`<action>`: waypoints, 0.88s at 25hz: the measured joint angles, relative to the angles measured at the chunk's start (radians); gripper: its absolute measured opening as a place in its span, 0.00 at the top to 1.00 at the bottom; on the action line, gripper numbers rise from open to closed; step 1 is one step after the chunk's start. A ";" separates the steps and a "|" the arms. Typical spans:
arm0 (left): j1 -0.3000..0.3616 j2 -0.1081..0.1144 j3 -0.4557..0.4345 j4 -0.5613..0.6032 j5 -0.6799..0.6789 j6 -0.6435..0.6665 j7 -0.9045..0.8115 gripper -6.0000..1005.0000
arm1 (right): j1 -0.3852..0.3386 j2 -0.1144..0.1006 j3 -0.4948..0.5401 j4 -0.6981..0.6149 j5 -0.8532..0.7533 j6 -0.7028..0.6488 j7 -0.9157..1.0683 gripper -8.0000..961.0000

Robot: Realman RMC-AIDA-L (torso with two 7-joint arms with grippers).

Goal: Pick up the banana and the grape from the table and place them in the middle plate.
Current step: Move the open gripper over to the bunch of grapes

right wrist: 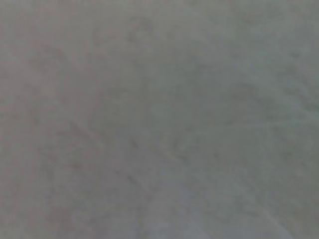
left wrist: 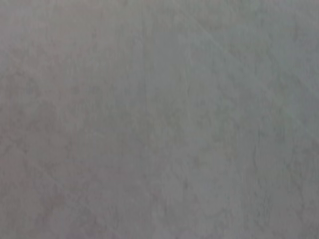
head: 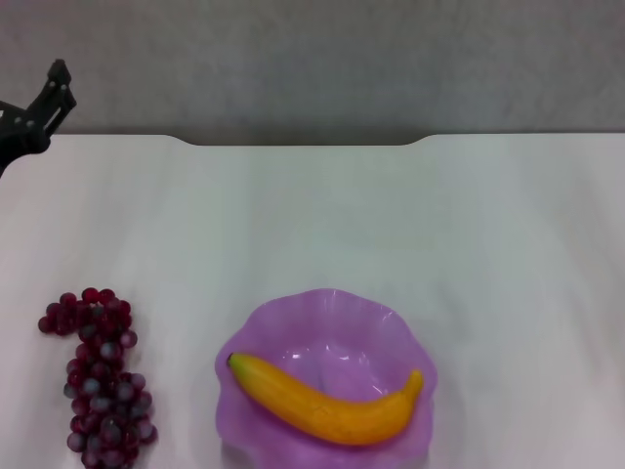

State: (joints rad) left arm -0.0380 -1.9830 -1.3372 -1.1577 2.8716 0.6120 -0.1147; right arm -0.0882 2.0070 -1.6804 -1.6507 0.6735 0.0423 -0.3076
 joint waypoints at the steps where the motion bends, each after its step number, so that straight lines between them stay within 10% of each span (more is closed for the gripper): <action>1: 0.020 0.011 0.000 -0.056 0.000 -0.065 -0.001 0.13 | -0.008 0.000 0.008 0.002 0.000 -0.002 0.005 0.30; 10: 0.086 0.019 -0.035 -0.359 0.000 -0.504 0.046 0.13 | -0.017 -0.001 0.031 0.032 0.000 0.000 0.022 0.30; 16: 0.106 -0.047 -0.104 -0.532 -0.004 -0.849 0.172 0.13 | -0.017 -0.001 0.033 0.038 0.000 0.003 0.022 0.30; 22: 0.061 -0.047 -0.130 -0.617 -0.003 -1.129 0.188 0.13 | -0.014 -0.001 0.032 0.043 0.000 0.006 0.022 0.30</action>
State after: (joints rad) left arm 0.0229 -2.0298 -1.4674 -1.7750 2.8683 -0.5170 0.0730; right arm -0.1026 2.0064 -1.6488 -1.6075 0.6733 0.0481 -0.2852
